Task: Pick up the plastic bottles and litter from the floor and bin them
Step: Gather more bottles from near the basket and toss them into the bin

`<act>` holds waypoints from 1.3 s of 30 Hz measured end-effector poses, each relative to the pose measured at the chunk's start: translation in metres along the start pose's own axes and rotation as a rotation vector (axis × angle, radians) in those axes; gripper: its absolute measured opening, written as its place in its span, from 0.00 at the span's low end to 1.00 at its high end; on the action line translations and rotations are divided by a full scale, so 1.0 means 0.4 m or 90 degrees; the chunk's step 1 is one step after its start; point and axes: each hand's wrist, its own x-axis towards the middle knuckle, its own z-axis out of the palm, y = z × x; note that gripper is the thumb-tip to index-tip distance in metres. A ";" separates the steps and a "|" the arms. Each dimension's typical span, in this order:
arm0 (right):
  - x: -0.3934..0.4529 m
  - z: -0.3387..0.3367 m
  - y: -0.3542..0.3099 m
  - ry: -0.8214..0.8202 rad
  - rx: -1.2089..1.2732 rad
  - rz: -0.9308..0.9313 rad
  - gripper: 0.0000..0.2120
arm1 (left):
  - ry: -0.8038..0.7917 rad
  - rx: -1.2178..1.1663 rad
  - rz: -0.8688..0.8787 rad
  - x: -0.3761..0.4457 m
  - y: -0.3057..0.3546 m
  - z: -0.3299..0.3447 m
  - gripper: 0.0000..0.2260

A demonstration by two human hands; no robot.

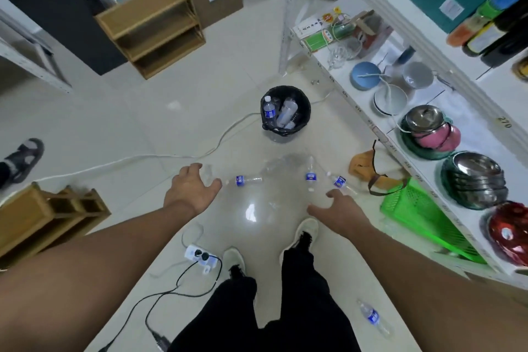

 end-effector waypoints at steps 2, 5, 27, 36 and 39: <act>-0.029 0.046 -0.020 -0.004 -0.013 -0.001 0.49 | 0.001 -0.006 -0.016 -0.021 -0.081 -0.021 0.36; -0.065 0.102 -0.064 -0.003 -0.028 -0.014 0.49 | -0.005 -0.003 -0.034 -0.051 -0.192 -0.056 0.36; 0.205 0.100 -0.342 -0.111 -0.231 -0.160 0.49 | -0.002 -0.124 -0.233 -0.001 -0.300 0.052 0.35; 0.511 0.291 -0.384 -0.115 -0.257 -0.164 0.48 | -0.045 -0.141 -0.226 0.344 -0.346 0.303 0.37; 0.670 0.420 -0.399 -0.115 -0.267 -0.178 0.46 | -0.050 -0.123 -0.185 0.512 -0.398 0.424 0.37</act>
